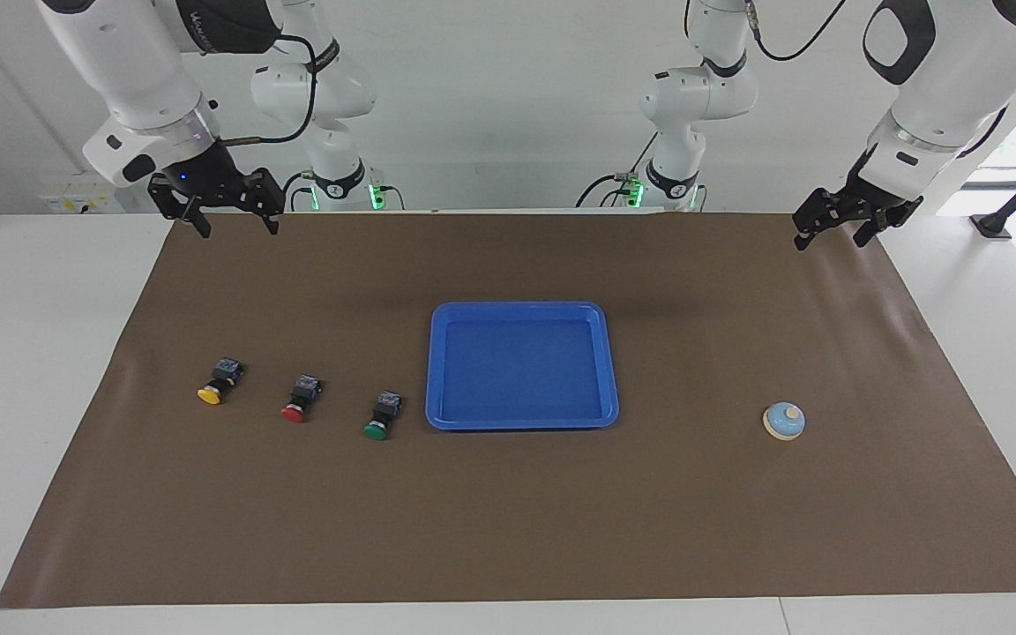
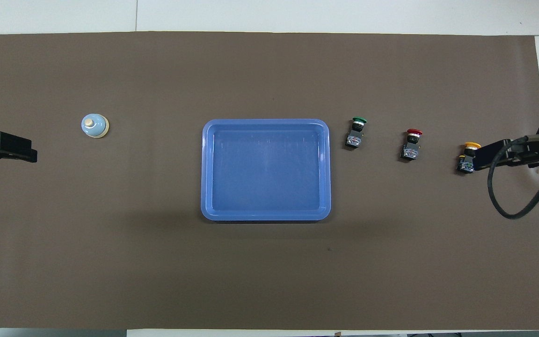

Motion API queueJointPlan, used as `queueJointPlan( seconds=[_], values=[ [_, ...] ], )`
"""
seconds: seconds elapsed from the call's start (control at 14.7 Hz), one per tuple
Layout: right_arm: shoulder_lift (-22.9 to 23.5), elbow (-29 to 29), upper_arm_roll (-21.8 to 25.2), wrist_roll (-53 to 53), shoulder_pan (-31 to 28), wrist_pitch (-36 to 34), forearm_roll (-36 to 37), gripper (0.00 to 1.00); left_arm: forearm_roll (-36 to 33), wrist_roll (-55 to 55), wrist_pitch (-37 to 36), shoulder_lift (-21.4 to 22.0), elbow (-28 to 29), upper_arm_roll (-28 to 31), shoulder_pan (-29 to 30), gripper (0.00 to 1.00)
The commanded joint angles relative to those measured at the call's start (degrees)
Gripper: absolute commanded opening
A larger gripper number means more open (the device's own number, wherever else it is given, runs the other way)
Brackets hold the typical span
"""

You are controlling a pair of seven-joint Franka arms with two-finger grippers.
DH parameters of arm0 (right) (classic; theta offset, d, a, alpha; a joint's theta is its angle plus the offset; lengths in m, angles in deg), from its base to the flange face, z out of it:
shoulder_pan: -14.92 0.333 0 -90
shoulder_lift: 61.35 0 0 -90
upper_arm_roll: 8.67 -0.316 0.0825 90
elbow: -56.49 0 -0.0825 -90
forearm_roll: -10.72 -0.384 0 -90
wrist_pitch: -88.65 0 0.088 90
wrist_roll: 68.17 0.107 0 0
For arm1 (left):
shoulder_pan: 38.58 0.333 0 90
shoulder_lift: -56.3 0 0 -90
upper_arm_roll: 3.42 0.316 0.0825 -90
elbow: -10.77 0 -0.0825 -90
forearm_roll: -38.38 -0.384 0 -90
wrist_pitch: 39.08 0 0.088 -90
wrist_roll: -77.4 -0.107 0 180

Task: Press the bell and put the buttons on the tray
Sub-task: 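Move the left gripper toward the silver call bell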

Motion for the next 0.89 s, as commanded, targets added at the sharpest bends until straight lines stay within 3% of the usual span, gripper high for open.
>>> queueJointPlan(
  seconds=[0.0,0.2,0.34,0.68,0.82],
  values=[
    [-0.1,-0.1,-0.6,-1.2,-1.0,-0.8,0.1,1.00,-0.3,0.4,0.5,0.6,0.0,0.2,-0.6,1.00],
    [-0.1,-0.1,-0.6,-1.2,-1.0,-0.8,0.1,1.00,-0.4,0.1,0.8,-0.3,-0.7,0.2,-0.2,1.00],
    [-0.1,-0.1,-0.6,-1.2,-1.0,-0.8,0.1,1.00,-0.5,0.1,4.2,-3.4,-1.0,0.2,-0.3,0.99],
    [-0.1,-0.1,-0.6,-1.2,-1.0,-0.8,0.1,1.00,-0.4,0.2,16.2,-15.1,-2.5,0.2,0.0,0.00],
    [-0.1,-0.1,-0.7,-1.2,-1.0,-0.8,0.1,1.00,0.1,0.5,23.6,-20.6,-1.8,0.2,0.3,0.00]
  ],
)
